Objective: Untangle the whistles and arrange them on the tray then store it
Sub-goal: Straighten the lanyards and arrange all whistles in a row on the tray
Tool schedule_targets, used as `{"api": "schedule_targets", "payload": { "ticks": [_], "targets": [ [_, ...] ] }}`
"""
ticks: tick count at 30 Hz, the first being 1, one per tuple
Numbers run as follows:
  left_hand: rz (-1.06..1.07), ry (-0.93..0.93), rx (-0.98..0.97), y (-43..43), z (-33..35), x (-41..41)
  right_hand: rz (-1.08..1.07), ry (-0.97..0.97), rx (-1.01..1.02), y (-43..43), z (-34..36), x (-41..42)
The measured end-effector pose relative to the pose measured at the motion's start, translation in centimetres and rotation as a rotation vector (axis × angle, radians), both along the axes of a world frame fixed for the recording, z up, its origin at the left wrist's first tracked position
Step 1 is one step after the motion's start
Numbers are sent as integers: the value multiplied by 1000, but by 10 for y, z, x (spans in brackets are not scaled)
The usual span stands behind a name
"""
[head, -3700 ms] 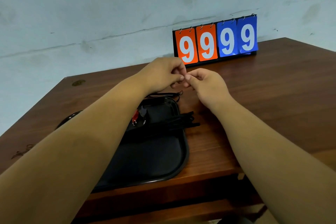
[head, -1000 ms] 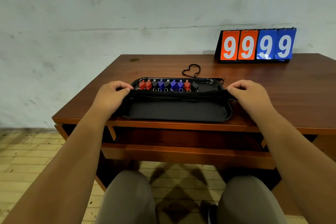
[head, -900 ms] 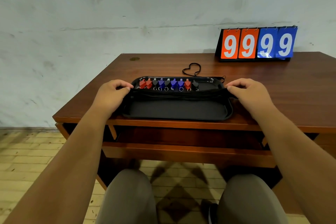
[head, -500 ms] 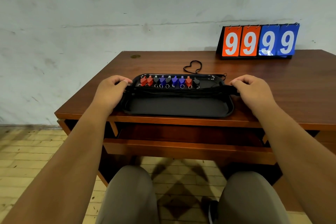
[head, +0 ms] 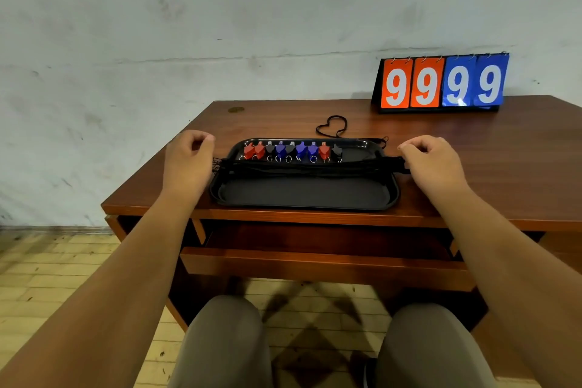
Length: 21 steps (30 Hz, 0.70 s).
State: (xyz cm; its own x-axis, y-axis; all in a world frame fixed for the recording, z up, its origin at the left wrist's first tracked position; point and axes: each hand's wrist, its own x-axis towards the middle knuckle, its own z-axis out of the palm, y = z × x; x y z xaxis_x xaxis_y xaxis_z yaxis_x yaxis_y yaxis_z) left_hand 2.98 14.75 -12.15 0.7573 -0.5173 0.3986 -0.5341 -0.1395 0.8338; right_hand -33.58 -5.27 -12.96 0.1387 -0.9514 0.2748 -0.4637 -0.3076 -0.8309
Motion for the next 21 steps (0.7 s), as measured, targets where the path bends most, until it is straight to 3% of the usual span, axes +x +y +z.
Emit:
{"api": "schedule_targets", "payload": {
  "ticks": [6,11,21],
  "targets": [
    [-28,-365,96,-17,16,-23,36,4,82,-8,5,2],
    [-221,-310,176,-51,34,-54,77,63,209,-20,21,3],
    [-479,-354,416,-121,53,-105,169,263,126,-84,22,3]
  ]
}}
